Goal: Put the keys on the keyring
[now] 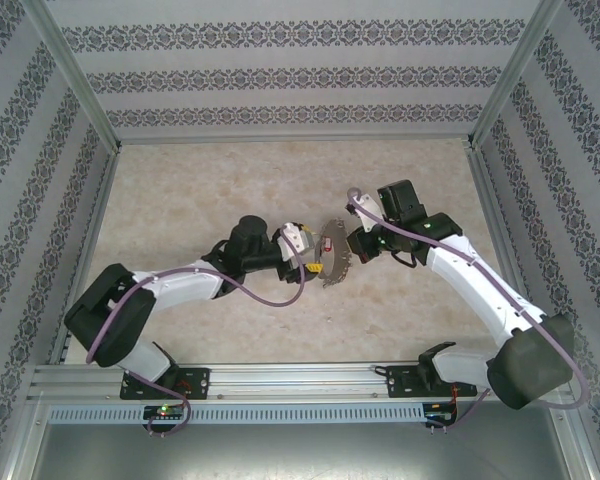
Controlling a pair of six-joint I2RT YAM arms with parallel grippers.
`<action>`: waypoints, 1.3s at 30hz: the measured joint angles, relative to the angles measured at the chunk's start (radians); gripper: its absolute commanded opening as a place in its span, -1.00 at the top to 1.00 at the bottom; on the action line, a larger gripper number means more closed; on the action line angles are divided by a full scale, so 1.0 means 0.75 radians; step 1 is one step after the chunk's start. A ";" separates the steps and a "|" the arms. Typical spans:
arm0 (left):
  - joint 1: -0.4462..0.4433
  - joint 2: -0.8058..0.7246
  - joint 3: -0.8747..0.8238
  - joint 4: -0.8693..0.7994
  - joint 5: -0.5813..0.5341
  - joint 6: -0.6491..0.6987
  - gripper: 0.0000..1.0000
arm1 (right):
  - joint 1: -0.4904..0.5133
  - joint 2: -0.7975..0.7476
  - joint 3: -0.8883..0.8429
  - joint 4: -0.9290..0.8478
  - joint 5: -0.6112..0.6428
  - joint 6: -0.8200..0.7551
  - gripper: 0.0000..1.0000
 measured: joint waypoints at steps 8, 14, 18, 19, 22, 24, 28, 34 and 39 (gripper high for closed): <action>-0.084 0.099 -0.010 0.082 0.075 -0.107 -0.46 | 0.000 0.018 -0.090 0.035 -0.038 -0.006 1.00; -0.084 0.101 -0.053 0.181 0.042 -0.231 -0.38 | -0.001 -0.029 -0.169 0.118 -0.069 -0.047 1.00; -0.066 0.129 -0.065 0.220 -0.015 -0.507 -0.29 | -0.001 -0.049 -0.221 0.167 -0.101 -0.087 1.00; -0.052 0.133 -0.066 0.229 -0.026 -0.577 -0.30 | -0.001 -0.054 -0.234 0.184 -0.112 -0.110 1.00; 0.001 0.114 -0.116 0.299 -0.042 -0.751 -0.46 | -0.001 -0.080 -0.268 0.213 -0.138 -0.169 1.00; 0.016 0.064 -0.145 0.286 -0.042 -0.799 -0.48 | -0.006 -0.100 -0.284 0.231 -0.166 -0.209 1.00; 0.016 -0.108 -0.175 0.244 -0.032 -0.832 -0.49 | -0.010 -0.128 -0.320 0.296 -0.235 -0.284 1.00; 0.016 -0.168 -0.205 0.279 0.072 -0.774 -0.05 | -0.018 -0.200 -0.432 0.416 -0.364 -0.415 1.00; 0.016 -0.155 -0.237 0.267 0.185 -0.563 0.05 | -0.018 -0.320 -0.525 0.481 -0.490 -0.582 1.00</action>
